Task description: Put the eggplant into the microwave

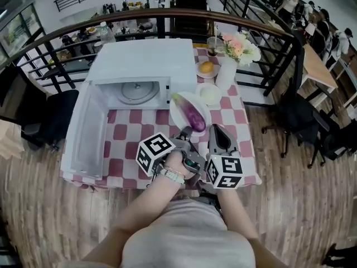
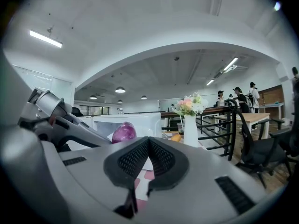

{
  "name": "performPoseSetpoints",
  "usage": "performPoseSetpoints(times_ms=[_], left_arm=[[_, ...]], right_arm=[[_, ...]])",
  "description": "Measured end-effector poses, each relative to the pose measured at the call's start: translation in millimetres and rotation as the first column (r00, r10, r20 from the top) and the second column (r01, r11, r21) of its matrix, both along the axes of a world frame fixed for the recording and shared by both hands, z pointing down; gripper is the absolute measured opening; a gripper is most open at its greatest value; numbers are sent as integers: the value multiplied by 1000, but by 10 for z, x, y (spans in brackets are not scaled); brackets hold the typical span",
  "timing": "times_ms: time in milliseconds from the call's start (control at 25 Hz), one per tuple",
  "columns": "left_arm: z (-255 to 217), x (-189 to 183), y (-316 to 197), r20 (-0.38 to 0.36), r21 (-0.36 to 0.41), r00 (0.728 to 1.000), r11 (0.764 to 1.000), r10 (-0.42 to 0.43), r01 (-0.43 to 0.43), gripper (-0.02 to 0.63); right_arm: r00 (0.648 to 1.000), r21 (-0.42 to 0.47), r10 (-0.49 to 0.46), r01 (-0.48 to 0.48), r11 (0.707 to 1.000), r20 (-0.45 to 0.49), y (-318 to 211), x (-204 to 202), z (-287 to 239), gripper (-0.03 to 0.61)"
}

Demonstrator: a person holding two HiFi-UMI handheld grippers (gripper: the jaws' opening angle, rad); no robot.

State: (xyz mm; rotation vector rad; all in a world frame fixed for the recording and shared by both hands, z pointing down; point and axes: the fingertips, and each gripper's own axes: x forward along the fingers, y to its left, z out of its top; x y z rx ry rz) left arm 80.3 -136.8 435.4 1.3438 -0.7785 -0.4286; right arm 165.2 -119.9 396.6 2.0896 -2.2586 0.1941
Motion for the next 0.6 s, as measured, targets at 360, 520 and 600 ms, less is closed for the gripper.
performPoseSetpoints(times_ms=[360,520,600], left_arm=[[-18,-457,-115,-4,0,995,995,-96,96,20],[9,-596,-142,-3,-10,992,992,-123,123,20],[20,-660,-155,-1,-14,991,991,-136,136,20]], right_arm=[[996,-10,-92,92,996,-3,-214,-425,36,25],[993,-18,-117,117,993,-1,-265,-537,66,25],[992,-20,-126,126,992,-1,-280,-580,75,25]])
